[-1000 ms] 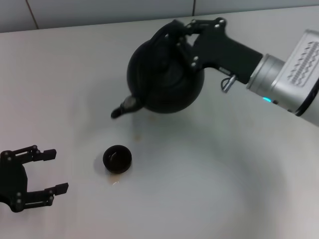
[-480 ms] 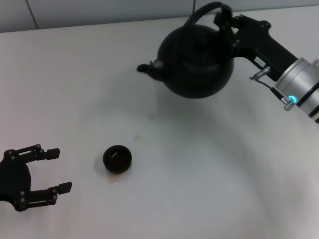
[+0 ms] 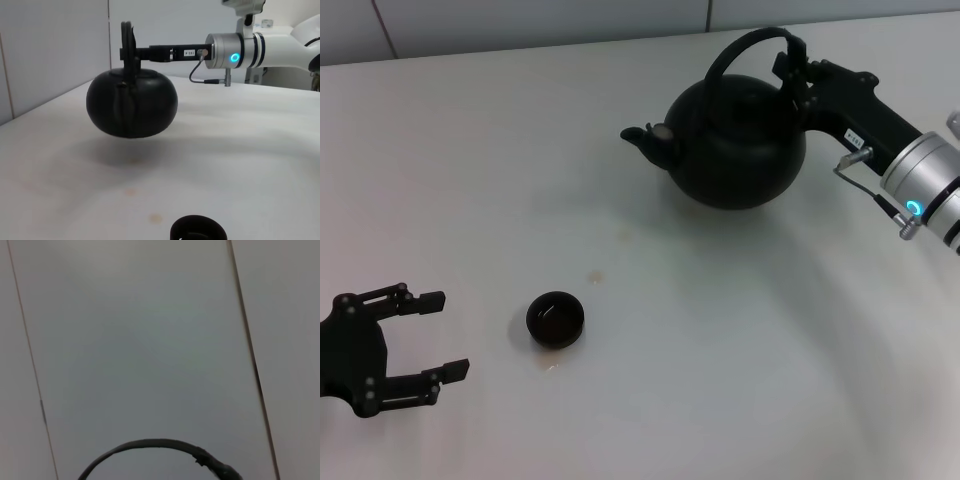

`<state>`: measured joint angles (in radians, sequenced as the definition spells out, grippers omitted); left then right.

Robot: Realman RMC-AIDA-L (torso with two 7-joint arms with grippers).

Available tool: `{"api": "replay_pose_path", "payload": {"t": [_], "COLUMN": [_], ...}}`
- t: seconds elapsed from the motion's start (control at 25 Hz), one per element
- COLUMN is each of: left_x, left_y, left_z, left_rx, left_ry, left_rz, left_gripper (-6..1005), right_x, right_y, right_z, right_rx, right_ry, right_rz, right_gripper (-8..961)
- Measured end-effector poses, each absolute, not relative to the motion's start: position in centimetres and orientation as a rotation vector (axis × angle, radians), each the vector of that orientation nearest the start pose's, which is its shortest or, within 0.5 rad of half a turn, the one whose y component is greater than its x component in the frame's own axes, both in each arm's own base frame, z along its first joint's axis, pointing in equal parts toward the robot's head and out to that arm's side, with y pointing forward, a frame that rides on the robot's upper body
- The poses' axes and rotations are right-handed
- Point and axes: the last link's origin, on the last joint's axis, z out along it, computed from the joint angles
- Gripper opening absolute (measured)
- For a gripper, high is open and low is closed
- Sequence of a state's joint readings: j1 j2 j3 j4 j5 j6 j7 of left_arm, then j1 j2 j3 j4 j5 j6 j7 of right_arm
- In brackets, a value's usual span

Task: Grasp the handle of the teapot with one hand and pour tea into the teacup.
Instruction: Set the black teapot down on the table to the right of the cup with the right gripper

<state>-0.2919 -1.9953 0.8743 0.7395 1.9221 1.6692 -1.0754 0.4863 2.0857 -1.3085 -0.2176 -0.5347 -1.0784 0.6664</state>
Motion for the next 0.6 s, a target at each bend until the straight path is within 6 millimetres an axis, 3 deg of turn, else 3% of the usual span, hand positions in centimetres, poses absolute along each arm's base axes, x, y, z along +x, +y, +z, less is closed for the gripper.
{"api": "replay_pose_path", "payload": {"t": [0.6], "left_x": [-31.6], "left_y": [26.3], "left_z": [2.4], "left_rx": [-2.833], "left_ry": [-0.275], "left_rz": [-0.524], "left_gripper": [791], "right_x": [29.4], "right_y": [36.5], "right_z": [-3.5], "right_rx": [-1.950], "right_ry": [0.687], "right_rz": [0.803], "right_gripper": [89]}}
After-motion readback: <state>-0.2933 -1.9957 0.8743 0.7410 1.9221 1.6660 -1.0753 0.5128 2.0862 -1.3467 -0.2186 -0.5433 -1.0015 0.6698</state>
